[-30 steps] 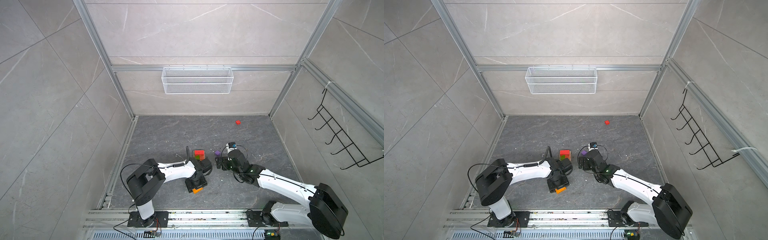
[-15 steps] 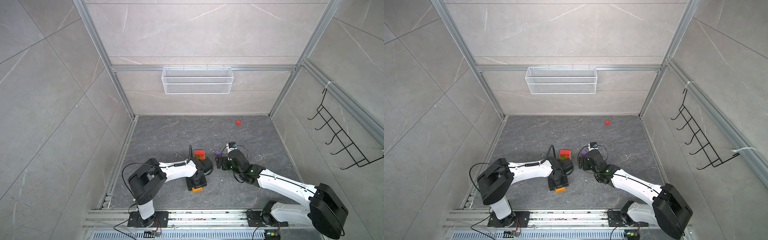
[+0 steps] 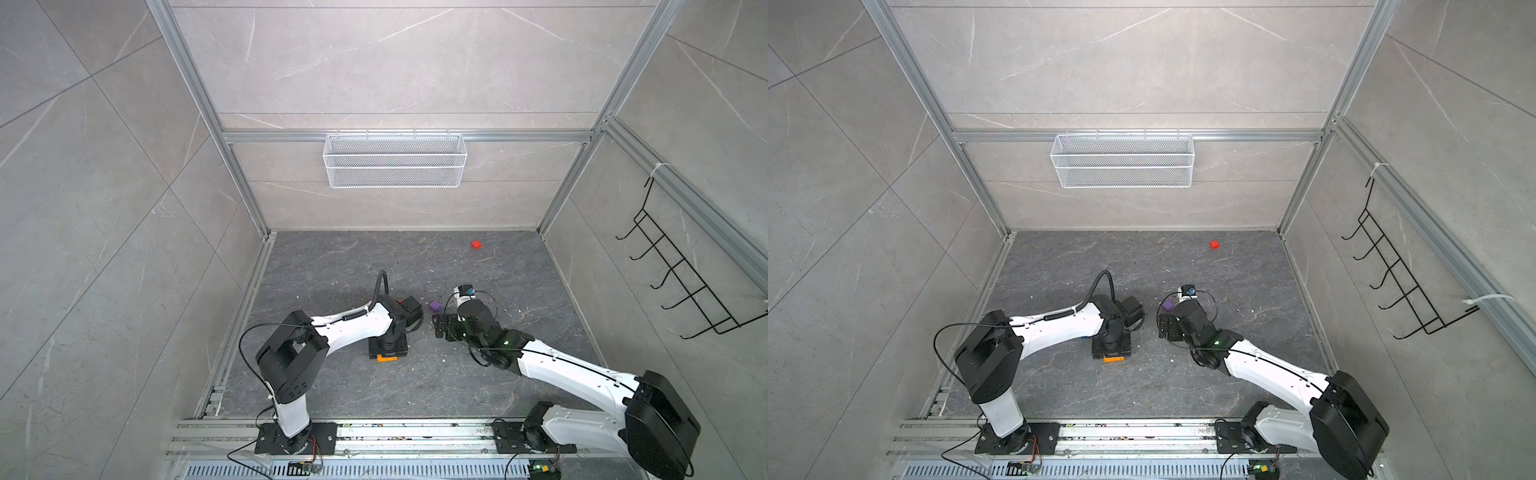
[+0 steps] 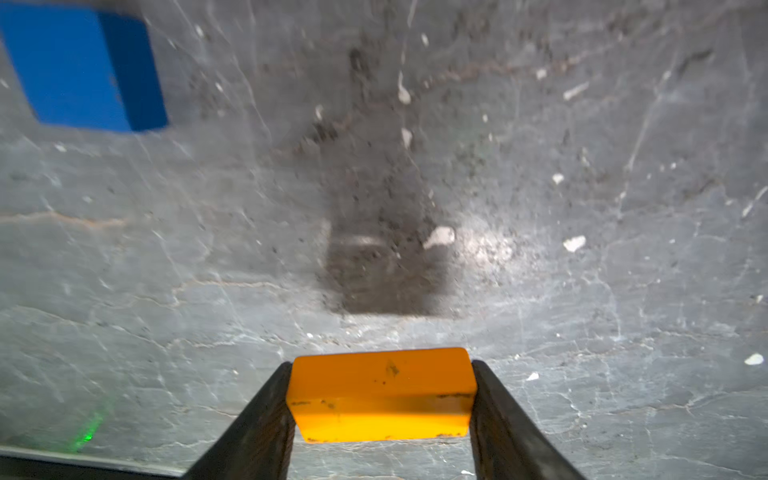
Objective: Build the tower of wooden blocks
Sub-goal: 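Lift the yellow-orange bar and carry it above the stack with the left gripper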
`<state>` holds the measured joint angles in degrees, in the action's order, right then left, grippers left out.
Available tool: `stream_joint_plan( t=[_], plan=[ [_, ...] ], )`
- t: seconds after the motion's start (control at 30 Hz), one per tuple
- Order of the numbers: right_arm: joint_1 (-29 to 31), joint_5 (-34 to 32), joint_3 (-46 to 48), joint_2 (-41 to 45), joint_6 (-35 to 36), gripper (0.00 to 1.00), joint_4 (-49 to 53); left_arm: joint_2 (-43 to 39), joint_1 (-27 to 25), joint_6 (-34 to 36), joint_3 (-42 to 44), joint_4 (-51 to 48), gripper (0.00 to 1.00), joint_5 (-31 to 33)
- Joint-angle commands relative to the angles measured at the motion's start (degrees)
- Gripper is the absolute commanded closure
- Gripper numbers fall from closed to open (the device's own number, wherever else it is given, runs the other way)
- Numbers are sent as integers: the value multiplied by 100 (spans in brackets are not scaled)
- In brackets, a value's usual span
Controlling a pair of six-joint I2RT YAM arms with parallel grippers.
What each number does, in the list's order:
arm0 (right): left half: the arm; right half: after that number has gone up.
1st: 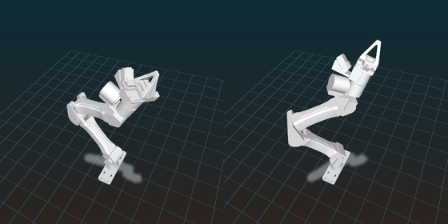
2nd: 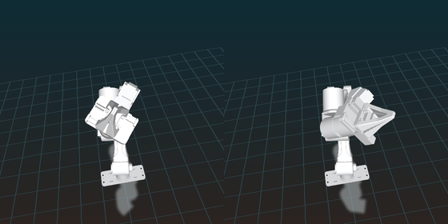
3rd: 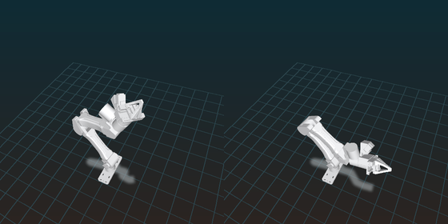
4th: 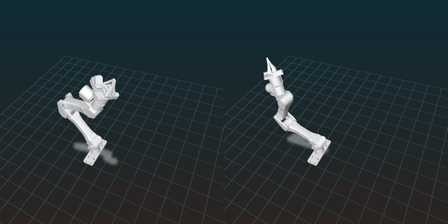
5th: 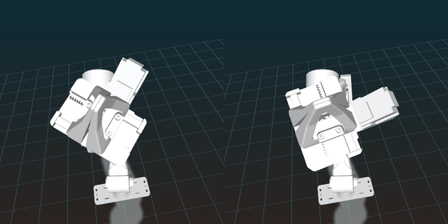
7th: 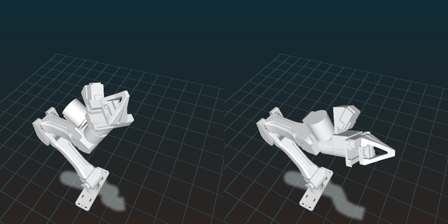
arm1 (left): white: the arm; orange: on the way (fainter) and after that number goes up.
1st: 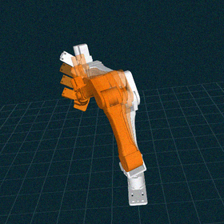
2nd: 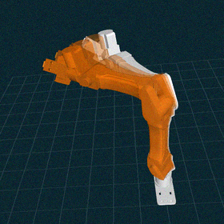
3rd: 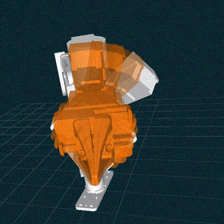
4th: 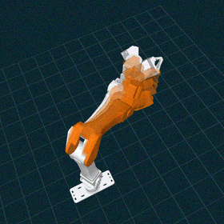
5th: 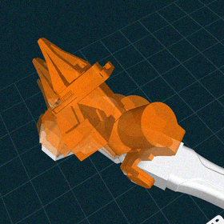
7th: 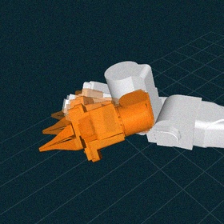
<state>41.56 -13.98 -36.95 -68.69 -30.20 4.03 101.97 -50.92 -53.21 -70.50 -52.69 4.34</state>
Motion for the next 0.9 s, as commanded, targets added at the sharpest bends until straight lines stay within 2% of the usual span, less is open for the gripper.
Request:
stream_joint_plan(
  t=[0.0, 0.2, 0.33, 0.5, 0.87],
  plan=[
    [29, -132, -5, 170, 101, 7, 231, -180, 226, 701, -329, -206, 47, -5],
    [36, 59, -67, 162, 243, 7, 314, -48, 640, 1251, -834, -412, 48, 13],
    [31, 355, -92, 69, 417, 3, 268, 73, 875, 1534, -1247, -540, 48, -119],
    [36, 379, -230, -89, 393, 0, 404, 317, 1073, 1763, -1838, -639, 48, -188],
    [32, 631, -265, -103, 426, 1, 498, 1070, 1152, 2114, -3099, -944, 45, -329]
  ],
)
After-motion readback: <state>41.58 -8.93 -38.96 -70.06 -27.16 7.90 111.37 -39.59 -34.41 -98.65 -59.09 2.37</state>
